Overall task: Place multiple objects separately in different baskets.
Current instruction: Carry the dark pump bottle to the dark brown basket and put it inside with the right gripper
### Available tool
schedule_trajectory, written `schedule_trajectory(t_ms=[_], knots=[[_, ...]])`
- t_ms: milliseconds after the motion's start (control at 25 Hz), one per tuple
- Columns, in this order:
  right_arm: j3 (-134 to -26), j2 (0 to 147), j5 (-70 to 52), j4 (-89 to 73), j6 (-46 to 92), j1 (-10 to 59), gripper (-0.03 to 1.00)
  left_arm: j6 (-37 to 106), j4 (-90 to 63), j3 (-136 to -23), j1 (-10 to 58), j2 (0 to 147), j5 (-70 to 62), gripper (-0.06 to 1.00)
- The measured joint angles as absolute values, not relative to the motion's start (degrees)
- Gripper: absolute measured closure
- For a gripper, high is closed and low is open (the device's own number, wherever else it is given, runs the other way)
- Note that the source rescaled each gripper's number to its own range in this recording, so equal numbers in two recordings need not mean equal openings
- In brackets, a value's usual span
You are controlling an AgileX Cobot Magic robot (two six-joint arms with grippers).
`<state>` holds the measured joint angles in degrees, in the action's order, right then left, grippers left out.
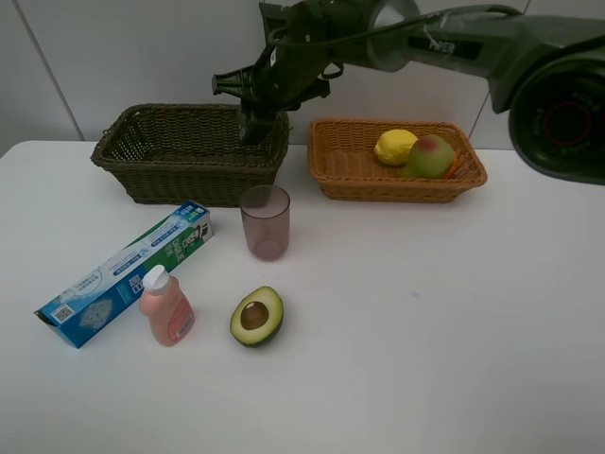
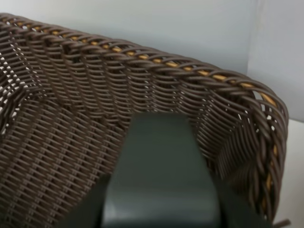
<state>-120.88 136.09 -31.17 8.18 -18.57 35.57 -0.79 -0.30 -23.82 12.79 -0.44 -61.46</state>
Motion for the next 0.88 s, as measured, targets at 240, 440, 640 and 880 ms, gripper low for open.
schedule_trajectory(t_ms=[240, 440, 640, 880], knots=[[-120.9, 137.4, -30.9, 7.9, -18.6, 35.6, 0.94, -0.8, -0.3, -23.8, 12.8, -0.4, -61.5, -0.06], [-120.9, 137.8, -31.1, 7.9, -18.6, 35.6, 0.94, -0.8, -0.3, -23.8, 12.8, -0.4, -61.5, -0.06], [-120.9, 137.8, -31.1, 7.9, -18.6, 35.6, 0.94, -0.8, -0.3, -23.8, 12.8, -0.4, -61.5, -0.06], [-121.1, 137.8, -30.6, 11.2, -18.6, 35.6, 0.3, -0.8, -0.3, -23.8, 12.8, -0.4, -61.5, -0.06]])
